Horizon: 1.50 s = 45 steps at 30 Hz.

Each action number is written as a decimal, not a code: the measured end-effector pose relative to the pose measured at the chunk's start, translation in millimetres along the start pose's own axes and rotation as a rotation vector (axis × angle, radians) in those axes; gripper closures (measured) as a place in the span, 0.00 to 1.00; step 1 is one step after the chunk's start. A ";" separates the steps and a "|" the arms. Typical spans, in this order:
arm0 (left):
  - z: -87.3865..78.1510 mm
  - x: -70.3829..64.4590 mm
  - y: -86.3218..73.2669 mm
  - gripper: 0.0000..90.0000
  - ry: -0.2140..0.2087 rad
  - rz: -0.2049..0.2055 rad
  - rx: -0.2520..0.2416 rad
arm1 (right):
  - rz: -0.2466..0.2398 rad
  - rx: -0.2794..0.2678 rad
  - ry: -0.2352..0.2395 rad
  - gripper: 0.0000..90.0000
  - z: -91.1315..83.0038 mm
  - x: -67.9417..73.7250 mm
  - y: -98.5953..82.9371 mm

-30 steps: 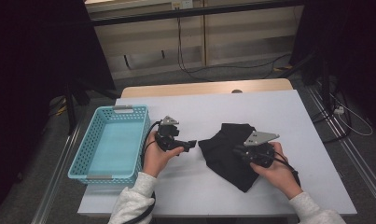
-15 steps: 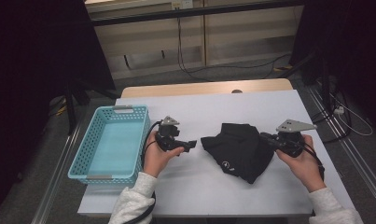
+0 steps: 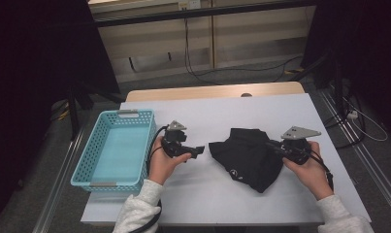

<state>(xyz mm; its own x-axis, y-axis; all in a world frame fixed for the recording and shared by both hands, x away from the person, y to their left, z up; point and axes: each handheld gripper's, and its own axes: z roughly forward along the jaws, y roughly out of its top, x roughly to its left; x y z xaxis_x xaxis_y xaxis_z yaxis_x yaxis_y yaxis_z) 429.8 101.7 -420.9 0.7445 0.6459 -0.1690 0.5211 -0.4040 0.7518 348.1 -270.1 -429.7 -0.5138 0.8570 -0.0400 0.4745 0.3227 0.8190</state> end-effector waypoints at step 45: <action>-1.2 -1.3 -2.1 0.13 0.008 0.012 0.020 | -0.162 0.051 0.156 0.51 16.6 89.2 -0.2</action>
<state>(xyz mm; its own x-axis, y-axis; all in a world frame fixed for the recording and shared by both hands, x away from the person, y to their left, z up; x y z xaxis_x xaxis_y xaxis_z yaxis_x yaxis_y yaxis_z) 427.2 102.5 -421.5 0.7472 0.6462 -0.1552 0.5208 -0.4243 0.7408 314.1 -187.0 -442.9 -0.6884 0.7214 -0.0761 0.4108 0.4742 0.7787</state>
